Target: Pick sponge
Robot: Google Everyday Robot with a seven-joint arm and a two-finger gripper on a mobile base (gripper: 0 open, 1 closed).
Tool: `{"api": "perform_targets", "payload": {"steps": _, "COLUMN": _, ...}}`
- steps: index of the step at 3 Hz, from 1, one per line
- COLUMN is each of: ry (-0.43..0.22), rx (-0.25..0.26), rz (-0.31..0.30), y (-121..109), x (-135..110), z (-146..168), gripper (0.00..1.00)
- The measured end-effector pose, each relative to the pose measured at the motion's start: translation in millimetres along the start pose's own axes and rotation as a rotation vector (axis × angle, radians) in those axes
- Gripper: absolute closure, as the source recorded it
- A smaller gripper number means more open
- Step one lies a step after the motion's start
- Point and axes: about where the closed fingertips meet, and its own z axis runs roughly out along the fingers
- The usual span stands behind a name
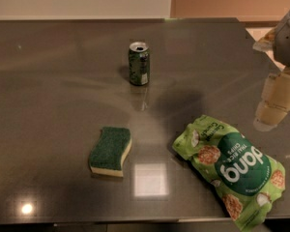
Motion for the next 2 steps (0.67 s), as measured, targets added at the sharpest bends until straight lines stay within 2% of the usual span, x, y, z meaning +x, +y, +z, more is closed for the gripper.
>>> {"api": "perform_targets", "payload": {"steps": 2, "ry": -0.010, "rx": -0.010, "rz": -0.016, "y": 1.7, "x": -4.5, "z": -2.1, "gripper": 0.00}}
